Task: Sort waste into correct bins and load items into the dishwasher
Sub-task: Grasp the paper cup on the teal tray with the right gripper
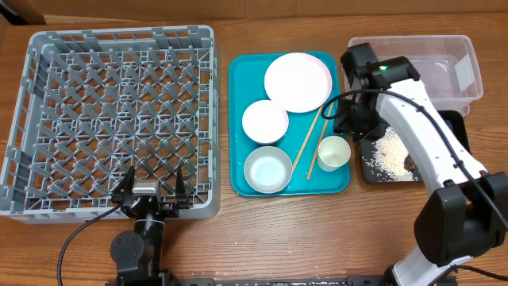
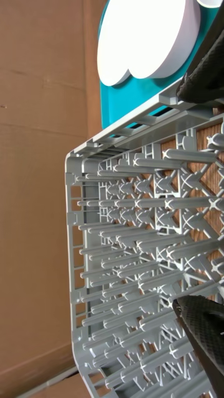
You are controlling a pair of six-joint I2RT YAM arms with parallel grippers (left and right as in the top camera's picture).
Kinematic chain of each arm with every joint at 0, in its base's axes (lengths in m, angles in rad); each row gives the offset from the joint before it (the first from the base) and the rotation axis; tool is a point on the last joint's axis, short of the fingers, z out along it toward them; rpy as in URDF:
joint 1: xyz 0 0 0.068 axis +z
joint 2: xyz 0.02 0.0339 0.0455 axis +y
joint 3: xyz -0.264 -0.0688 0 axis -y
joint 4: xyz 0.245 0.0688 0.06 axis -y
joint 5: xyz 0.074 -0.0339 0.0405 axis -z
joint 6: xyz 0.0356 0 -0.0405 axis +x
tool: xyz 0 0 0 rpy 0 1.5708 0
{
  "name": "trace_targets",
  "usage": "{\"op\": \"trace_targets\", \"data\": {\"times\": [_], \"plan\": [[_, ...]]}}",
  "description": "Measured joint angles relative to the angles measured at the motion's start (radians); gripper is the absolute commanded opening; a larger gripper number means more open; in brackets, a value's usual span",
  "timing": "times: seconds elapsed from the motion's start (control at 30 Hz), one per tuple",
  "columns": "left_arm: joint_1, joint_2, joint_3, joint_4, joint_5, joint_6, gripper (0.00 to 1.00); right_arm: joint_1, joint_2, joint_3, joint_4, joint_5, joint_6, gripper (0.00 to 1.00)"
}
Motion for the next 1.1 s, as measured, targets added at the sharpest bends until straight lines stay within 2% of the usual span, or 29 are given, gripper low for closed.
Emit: {"op": "trace_targets", "data": {"times": [0.13,0.3,0.4,0.5,0.57,0.9,1.0,1.1], "plan": [[0.000,0.000,0.000,0.000,0.000,0.000,1.00,-0.014,0.000,-0.022,0.020,-0.063,-0.058,0.48],[0.000,0.000,0.000,0.000,0.000,0.000,1.00,-0.013,0.000,-0.140,0.102,-0.098,-0.095,0.47],[0.000,0.000,0.000,0.000,0.000,0.000,1.00,-0.013,0.000,-0.203,0.153,-0.106,-0.105,0.41],[0.000,0.000,0.000,0.000,0.000,0.000,1.00,-0.013,0.000,-0.238,0.191,-0.108,-0.114,0.26],[0.000,0.000,0.000,0.000,0.000,0.000,1.00,-0.013,0.000,-0.245,0.200,-0.108,-0.117,0.04],[0.000,0.000,0.000,0.010,0.001,-0.008,1.00,-0.013,-0.002,-0.233,0.140,-0.132,-0.113,0.04],[0.000,0.000,0.000,0.035,0.026,-0.048,1.00,-0.014,-0.026,-0.210,0.116,-0.154,-0.117,0.04],[0.000,0.000,0.003,0.033,0.092,-0.145,1.00,-0.023,-0.100,-0.187,0.097,-0.187,-0.122,0.04]]}}
